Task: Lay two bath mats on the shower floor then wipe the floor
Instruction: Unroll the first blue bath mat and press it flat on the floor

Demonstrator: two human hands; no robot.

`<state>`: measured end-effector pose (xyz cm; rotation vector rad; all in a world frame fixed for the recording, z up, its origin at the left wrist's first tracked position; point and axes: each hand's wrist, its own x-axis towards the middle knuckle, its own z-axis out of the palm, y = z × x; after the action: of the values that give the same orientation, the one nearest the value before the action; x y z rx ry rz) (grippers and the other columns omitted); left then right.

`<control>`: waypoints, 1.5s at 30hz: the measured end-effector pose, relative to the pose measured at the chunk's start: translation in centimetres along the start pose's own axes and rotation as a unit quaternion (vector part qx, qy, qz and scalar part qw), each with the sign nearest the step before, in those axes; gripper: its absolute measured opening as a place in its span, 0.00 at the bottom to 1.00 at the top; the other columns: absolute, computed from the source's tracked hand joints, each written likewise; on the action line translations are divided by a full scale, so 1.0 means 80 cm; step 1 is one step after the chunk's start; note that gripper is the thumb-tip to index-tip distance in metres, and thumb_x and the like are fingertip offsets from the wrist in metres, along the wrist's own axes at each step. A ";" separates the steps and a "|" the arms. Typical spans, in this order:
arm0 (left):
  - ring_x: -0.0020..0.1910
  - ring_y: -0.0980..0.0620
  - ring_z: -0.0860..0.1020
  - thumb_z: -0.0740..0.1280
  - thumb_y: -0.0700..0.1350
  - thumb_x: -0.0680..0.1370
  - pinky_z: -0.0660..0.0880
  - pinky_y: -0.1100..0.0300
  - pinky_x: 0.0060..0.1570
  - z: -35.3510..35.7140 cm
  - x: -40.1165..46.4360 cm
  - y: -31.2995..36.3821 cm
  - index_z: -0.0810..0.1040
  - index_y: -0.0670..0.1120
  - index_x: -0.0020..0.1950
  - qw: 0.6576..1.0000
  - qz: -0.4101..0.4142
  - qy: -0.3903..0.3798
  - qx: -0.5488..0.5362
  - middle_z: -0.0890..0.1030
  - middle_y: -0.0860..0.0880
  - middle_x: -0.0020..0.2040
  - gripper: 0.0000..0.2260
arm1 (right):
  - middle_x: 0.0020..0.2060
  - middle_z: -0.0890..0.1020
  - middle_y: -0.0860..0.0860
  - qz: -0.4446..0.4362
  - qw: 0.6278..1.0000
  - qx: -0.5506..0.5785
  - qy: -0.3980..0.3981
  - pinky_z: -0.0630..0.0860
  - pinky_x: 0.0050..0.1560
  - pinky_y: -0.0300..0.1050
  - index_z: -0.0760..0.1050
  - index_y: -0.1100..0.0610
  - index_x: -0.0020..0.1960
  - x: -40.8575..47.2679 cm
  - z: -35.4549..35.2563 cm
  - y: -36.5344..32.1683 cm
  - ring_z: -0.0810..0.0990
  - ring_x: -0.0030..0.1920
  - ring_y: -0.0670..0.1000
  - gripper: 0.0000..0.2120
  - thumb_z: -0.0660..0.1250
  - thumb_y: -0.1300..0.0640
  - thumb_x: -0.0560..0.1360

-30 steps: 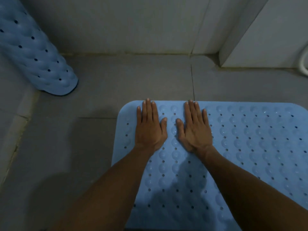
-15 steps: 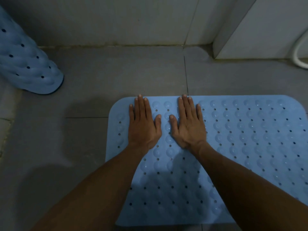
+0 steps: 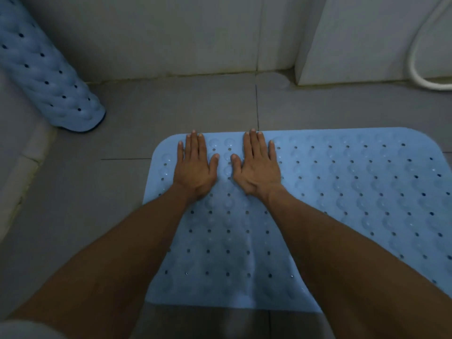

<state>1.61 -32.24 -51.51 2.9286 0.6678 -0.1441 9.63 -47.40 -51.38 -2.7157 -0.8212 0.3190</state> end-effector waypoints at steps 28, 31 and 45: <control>0.79 0.49 0.39 0.41 0.56 0.83 0.36 0.48 0.77 0.048 0.013 0.384 0.41 0.41 0.79 0.997 0.053 0.030 -0.047 0.41 0.44 0.80 0.30 | 0.81 0.46 0.52 0.030 0.997 -0.054 0.049 0.36 0.79 0.54 0.43 0.55 0.82 -0.059 -0.116 0.368 0.39 0.80 0.50 0.31 0.40 0.43 0.83; 0.79 0.49 0.40 0.41 0.56 0.83 0.38 0.48 0.77 0.046 0.015 0.383 0.42 0.41 0.79 0.996 0.059 0.037 -0.053 0.42 0.44 0.80 0.29 | 0.81 0.44 0.52 0.027 0.997 -0.054 0.051 0.36 0.79 0.55 0.41 0.55 0.82 -0.056 -0.119 0.368 0.39 0.80 0.50 0.31 0.39 0.42 0.82; 0.79 0.47 0.38 0.44 0.55 0.83 0.40 0.44 0.77 0.044 0.014 0.390 0.41 0.40 0.79 0.998 0.039 0.032 -0.035 0.40 0.42 0.80 0.30 | 0.81 0.49 0.53 0.046 0.997 -0.041 0.045 0.42 0.79 0.58 0.46 0.54 0.82 -0.055 -0.120 0.366 0.42 0.81 0.51 0.31 0.43 0.41 0.83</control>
<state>16.05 -60.10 -51.68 2.8969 0.5555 -0.0189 23.59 -75.19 -51.54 -2.8277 -0.6997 0.1845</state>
